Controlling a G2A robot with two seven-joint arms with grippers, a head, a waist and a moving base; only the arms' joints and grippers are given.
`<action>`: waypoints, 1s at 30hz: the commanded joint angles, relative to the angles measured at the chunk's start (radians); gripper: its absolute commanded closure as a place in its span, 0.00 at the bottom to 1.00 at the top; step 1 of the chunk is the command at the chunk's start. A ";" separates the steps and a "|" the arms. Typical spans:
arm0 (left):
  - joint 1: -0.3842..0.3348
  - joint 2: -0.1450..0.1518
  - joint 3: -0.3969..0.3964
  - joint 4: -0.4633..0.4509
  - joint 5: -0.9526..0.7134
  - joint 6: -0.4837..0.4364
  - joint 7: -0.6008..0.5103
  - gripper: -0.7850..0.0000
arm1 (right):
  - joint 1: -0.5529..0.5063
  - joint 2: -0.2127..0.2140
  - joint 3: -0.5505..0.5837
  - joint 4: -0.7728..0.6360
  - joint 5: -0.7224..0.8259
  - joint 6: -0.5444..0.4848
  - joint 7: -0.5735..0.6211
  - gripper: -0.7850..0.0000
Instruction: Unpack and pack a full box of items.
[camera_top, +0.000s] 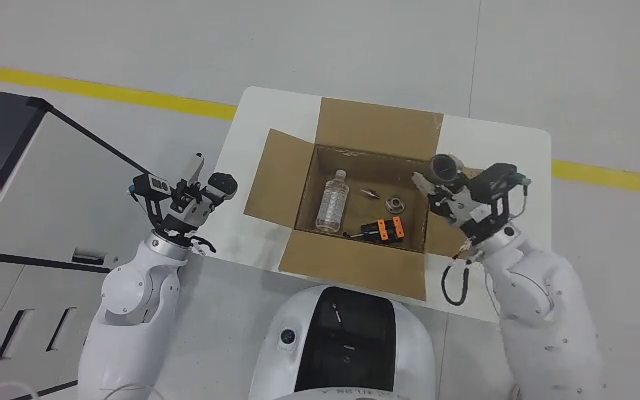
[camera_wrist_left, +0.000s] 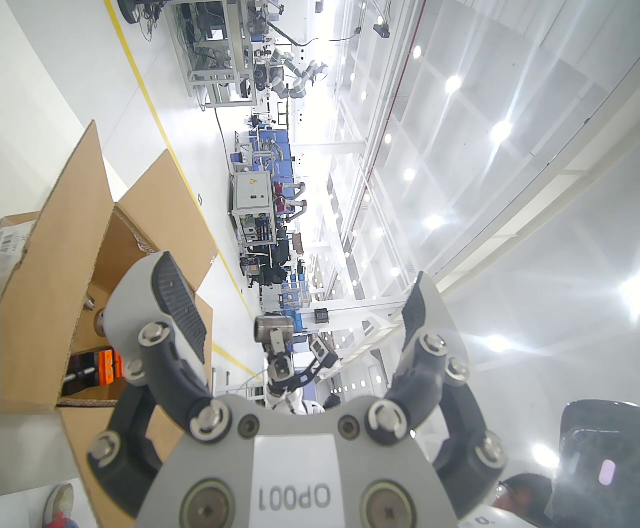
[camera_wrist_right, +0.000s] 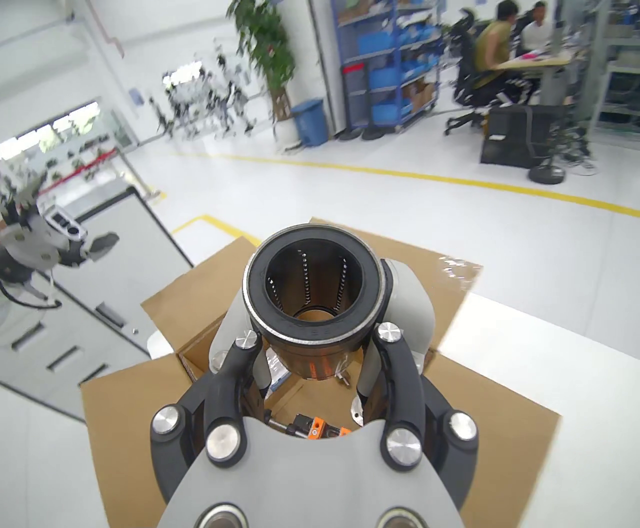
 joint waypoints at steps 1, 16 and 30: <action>0.000 0.000 0.000 0.000 0.000 0.000 0.000 0.00 | 0.115 -0.010 -0.132 0.128 -0.064 0.002 -0.019 1.00; 0.000 0.000 0.000 0.000 0.000 0.000 0.000 0.00 | 0.304 -0.049 -0.377 0.408 -0.227 0.108 -0.125 1.00; 0.000 0.000 0.000 0.000 0.000 0.000 0.000 0.00 | 0.366 -0.054 -0.398 0.641 -0.233 0.161 0.066 1.00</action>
